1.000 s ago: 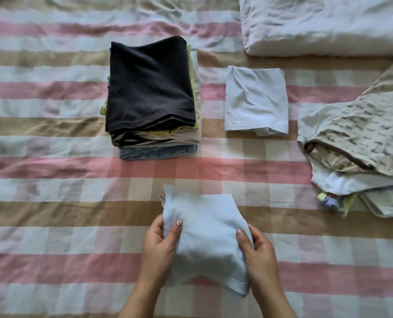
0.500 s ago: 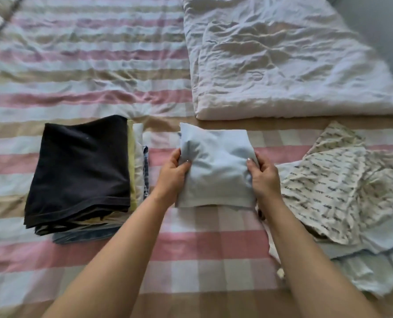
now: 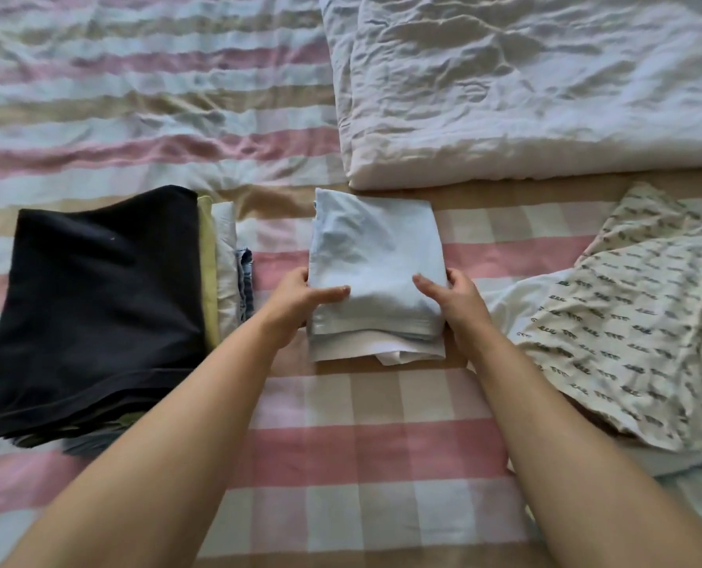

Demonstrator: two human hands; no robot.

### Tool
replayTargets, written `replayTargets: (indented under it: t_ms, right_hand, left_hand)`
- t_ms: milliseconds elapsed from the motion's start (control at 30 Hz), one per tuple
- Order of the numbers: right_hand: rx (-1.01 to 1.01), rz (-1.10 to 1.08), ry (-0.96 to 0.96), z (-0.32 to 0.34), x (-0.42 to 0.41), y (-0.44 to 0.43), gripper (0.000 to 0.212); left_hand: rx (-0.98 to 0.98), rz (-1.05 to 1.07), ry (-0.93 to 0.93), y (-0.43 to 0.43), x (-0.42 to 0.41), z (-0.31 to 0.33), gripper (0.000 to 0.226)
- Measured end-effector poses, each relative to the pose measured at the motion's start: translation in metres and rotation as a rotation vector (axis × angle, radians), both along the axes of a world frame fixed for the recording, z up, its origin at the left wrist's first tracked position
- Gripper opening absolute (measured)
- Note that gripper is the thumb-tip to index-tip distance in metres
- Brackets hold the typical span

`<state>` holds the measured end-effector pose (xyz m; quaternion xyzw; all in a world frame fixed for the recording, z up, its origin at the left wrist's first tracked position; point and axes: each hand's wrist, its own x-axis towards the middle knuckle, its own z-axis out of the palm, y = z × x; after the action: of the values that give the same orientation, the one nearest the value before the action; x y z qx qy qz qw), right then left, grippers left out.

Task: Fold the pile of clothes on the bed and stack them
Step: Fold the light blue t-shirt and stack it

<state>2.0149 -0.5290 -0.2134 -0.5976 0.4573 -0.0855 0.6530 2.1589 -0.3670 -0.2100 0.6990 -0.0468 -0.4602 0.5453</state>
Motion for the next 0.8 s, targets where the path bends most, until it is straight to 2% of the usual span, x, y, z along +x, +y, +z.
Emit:
replayTargets:
  t_ms: [67,200,400,467,533,633,800]
  right_hand:
    - [-0.070,0.032,0.063,0.004,-0.008,0.004,0.046]
    - [-0.199,-0.006,0.135,0.006,-0.019,0.009,0.042]
    - [-0.289,-0.060,0.261,-0.011,-0.038,0.027,0.034]
    - [-0.382,-0.079,0.273,-0.014,-0.041,0.033,0.031]
    - [-0.505,-0.045,0.301,-0.014,-0.042,0.039,0.030]
    - [-0.623,0.086,0.382,-0.014,-0.047,0.048,0.032]
    - [-0.599,0.178,0.407,-0.009,-0.080,0.066,0.034]
  left_hand:
    - [0.027,0.064,-0.009,0.003,-0.006,0.004,0.039]
    - [0.147,0.162,-0.004,0.013,-0.019,0.007,0.037]
    - [0.153,0.187,0.010,0.033,-0.044,-0.004,0.029]
    - [0.147,0.184,-0.028,0.034,-0.048,-0.008,0.023]
    - [0.191,0.159,-0.125,0.034,-0.052,-0.012,0.016]
    - [0.243,0.139,-0.220,0.035,-0.059,-0.018,0.019]
    - [0.300,0.101,-0.290,0.044,-0.094,-0.022,0.019]
